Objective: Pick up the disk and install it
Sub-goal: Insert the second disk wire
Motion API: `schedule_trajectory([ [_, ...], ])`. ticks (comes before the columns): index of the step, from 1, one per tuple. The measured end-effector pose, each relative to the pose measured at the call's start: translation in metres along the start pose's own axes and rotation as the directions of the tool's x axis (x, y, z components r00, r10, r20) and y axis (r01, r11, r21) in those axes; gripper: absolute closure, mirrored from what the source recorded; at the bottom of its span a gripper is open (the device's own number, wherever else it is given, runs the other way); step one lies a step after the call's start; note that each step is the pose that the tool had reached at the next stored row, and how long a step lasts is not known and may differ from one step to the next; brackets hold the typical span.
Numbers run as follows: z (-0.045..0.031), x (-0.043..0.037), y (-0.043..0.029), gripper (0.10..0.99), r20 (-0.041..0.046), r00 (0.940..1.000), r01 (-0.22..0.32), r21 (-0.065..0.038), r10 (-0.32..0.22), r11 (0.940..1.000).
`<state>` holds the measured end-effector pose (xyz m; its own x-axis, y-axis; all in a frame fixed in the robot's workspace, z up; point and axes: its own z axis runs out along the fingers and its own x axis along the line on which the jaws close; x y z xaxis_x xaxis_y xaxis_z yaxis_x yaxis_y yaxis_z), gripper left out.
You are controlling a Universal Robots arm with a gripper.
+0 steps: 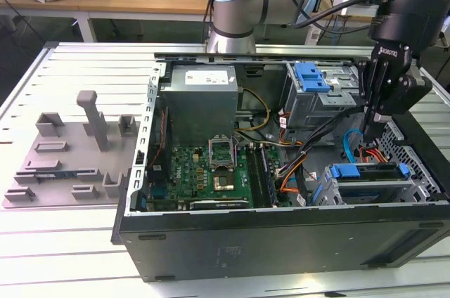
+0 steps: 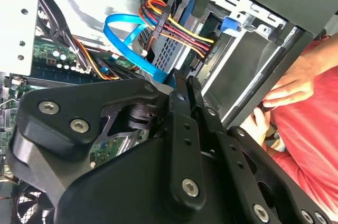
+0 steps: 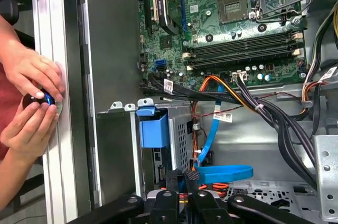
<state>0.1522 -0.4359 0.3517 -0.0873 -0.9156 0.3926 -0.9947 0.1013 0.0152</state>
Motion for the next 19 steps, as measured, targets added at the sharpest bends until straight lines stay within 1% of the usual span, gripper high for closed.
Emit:
schedule_trajectory([
  [1, 0.0003, 0.0011, -0.0001, 0.925, 0.0009, 1.0, 0.0, 0.0, 0.0, 1.0],
  [3, 0.0021, 0.0049, -0.0004, 0.925, 0.0127, 0.9999, 0.0, 0.0, 0.0, 1.0],
  [4, 0.0026, 0.0063, -0.0006, 0.925, 0.0194, 0.9998, 0.0, 0.0, 0.0, 1.0],
  [6, 0.0038, 0.0092, -0.0009, 0.925, 0.0375, 0.9993, 0.0, 0.002, 0.0, 1.0],
  [7, 0.0044, 0.0106, -0.001, 0.925, 0.0502, 0.9987, 0.0, 0.003, 0.0, 1.0],
  [10, 0.0058, 0.0139, -0.0014, 0.925, 0.0795, 0.9968, -0.001, 0.005, 0.001, 1.0],
  [11, 0.0068, 0.0161, -0.0017, 0.925, 0.0986, 0.9951, -0.002, 0.006, 0.001, 1.0],
  [12, 0.0074, 0.0176, -0.0018, 0.925, 0.1114, 0.9938, -0.002, 0.007, 0.001, 1.0],
  [13, 0.0079, 0.0188, -0.002, 0.925, 0.1202, 0.9928, -0.002, 0.008, 0.001, 1.0],
  [15, 0.0092, 0.0222, -0.0023, 0.925, 0.1473, 0.9891, -0.003, 0.01, 0.001, 0.9999],
  [18, 0.0107, 0.0256, -0.0027, 0.925, 0.1748, 0.9846, -0.004, 0.014, 0.002, 0.9999],
  [19, 0.0116, 0.0278, -0.003, 0.925, 0.1912, 0.9816, -0.005, 0.016, 0.002, 0.9999],
])
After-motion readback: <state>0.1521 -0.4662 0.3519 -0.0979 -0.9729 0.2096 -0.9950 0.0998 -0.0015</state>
